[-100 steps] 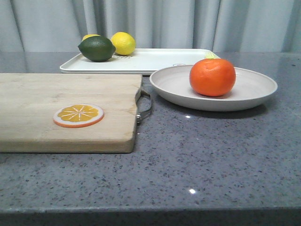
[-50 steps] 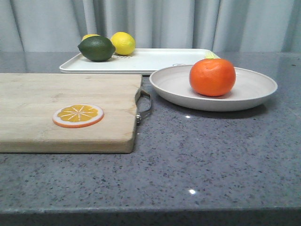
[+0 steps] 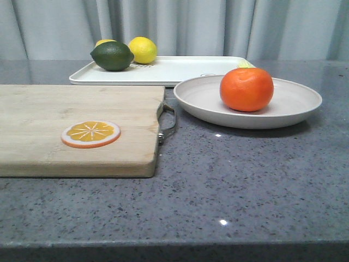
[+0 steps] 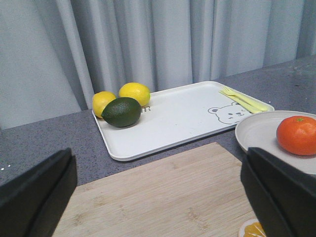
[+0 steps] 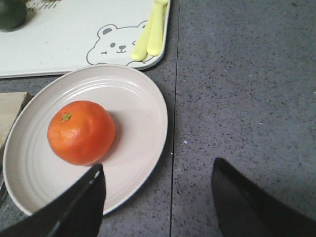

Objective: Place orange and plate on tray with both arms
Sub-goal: 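Move the right gripper down to the plate rim farthest from the board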

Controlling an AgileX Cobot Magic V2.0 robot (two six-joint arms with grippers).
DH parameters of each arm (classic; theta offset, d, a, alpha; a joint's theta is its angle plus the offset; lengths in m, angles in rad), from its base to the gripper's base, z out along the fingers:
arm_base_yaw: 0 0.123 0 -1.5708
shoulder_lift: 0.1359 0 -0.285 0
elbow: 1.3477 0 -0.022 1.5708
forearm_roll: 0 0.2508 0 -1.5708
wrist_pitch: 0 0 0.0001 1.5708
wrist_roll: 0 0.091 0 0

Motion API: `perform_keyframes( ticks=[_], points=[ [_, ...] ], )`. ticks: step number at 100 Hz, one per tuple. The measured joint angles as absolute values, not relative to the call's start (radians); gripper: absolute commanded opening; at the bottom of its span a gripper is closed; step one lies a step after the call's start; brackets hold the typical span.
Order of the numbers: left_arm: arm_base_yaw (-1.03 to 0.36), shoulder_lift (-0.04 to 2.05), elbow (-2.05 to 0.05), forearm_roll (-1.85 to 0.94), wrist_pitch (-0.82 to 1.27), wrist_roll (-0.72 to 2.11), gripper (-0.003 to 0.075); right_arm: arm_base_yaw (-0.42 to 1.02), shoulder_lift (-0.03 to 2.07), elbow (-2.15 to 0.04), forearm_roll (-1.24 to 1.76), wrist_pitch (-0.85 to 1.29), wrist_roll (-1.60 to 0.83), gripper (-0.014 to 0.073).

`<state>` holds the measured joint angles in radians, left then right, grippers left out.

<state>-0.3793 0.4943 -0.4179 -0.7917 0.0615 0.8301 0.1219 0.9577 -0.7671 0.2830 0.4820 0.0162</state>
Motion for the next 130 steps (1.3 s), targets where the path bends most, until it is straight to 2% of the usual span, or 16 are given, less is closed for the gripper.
perform_keyframes(
  ticks=[47, 91, 100, 130],
  points=[
    [-0.379, 0.494, -0.418, -0.792, 0.060, 0.830, 0.0639, 0.217, 1.316, -0.863, 0.327, 0.396, -0.014, 0.0477],
    [-0.379, 0.494, -0.418, -0.792, 0.058, 0.830, 0.0639, 0.217, 1.442, -0.865, 0.330, 0.383, -0.014, 0.0473],
    [-0.379, 0.494, -0.418, -0.792, 0.058, 0.830, 0.0639, 0.217, 1.451, -0.865, 0.331, 0.378, -0.014, 0.0418],
    [-0.379, 0.494, -0.416, -0.792, 0.058, 0.830, 0.0639, 0.217, 1.479, -0.867, 0.341, 0.355, -0.016, 0.0113]
  ],
)
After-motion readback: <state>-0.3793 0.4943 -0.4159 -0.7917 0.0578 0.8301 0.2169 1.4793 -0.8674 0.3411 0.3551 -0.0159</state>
